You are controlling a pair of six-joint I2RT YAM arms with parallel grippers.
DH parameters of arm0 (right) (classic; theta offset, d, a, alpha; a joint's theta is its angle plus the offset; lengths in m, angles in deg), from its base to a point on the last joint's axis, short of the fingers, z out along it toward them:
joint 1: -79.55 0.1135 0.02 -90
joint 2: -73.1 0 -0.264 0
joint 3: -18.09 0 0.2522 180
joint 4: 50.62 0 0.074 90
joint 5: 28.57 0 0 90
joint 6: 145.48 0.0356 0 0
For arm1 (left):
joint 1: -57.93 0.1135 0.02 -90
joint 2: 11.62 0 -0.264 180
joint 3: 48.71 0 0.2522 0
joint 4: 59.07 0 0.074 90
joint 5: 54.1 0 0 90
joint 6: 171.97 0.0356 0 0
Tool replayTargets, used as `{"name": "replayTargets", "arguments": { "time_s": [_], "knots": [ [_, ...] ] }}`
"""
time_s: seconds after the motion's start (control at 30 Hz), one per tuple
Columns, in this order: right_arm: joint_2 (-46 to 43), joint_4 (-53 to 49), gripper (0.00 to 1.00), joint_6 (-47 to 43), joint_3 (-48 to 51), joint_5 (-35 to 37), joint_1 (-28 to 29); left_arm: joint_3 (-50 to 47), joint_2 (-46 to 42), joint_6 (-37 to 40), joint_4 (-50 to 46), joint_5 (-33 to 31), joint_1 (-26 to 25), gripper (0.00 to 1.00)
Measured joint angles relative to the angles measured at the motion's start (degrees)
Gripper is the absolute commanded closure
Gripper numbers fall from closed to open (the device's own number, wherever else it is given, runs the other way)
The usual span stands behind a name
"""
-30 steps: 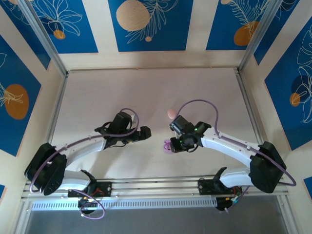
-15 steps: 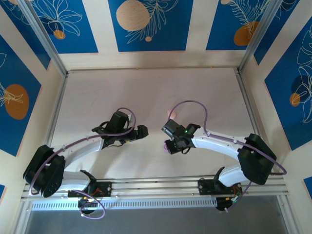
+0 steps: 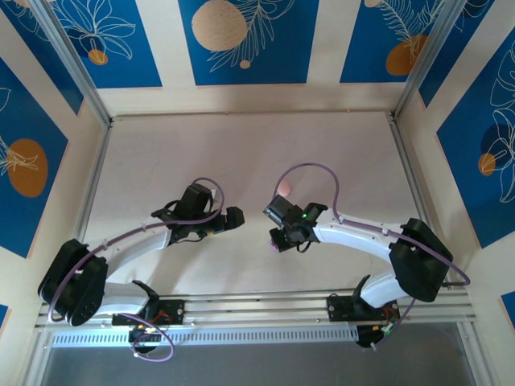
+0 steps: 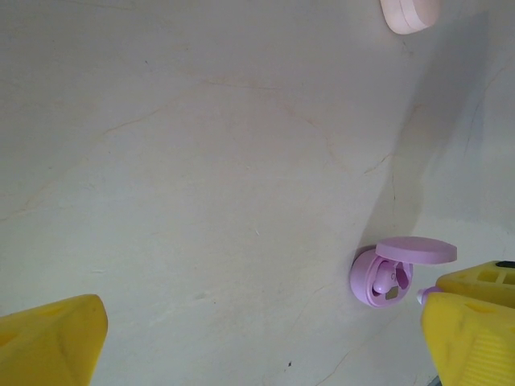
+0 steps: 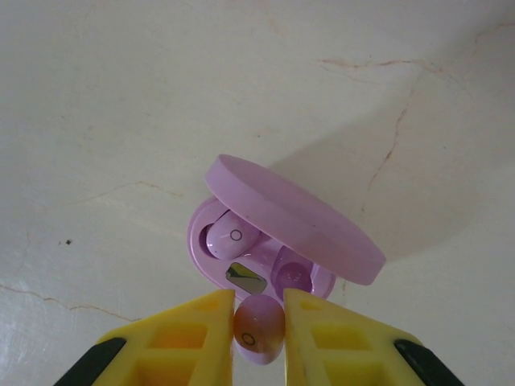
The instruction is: Insert the wireless bluetooth earbuds into the charging case
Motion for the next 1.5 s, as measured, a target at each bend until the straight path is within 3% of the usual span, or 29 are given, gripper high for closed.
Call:
{"name": "replayTargets", "arguments": {
  "time_s": [1.5],
  "knots": [
    [3.3, 1.2, 0.78, -1.2, -0.2, 1.2, 0.0, 0.0, -1.7, 0.0, -0.8, 0.0, 0.0, 0.0]
  ]
}}
